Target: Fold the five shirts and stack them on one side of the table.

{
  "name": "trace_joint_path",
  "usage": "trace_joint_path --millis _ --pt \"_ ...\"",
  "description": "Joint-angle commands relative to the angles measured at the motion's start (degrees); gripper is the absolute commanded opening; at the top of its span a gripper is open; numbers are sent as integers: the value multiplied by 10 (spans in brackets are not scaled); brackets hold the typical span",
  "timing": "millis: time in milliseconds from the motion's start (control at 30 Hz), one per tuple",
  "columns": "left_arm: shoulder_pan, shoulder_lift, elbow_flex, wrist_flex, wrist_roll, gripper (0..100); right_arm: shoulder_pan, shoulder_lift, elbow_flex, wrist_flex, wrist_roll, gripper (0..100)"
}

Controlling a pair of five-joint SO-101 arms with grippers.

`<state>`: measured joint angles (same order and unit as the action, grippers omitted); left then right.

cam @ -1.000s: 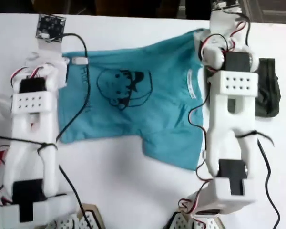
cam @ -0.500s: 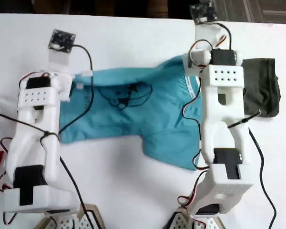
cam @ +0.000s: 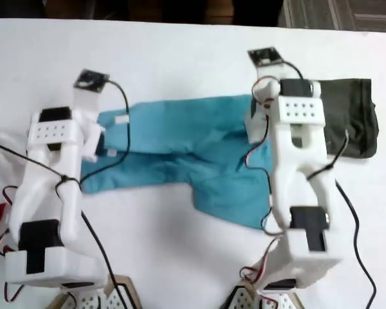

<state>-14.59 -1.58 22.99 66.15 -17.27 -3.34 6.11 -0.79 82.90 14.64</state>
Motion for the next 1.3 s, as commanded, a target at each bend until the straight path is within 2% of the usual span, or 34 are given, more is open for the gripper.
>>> trace_joint_path --millis 0,167,600,933,1133,1267 --pt "10 -8 40 -35 -8 25 1 -91 116 -69 18 18" --pt "9 -8 69 -40 -7 25 14 -180 212 -99 27 18" --pt "11 -63 75 -25 -7 25 31 -236 207 -55 44 18" --pt "10 -62 182 -137 -8 25 32 -236 287 -58 45 18" --pt "8 -62 196 -142 -8 25 37 -241 341 -83 73 18" --pt "-4 -66 190 -142 -8 25 52 -247 306 -73 75 18"
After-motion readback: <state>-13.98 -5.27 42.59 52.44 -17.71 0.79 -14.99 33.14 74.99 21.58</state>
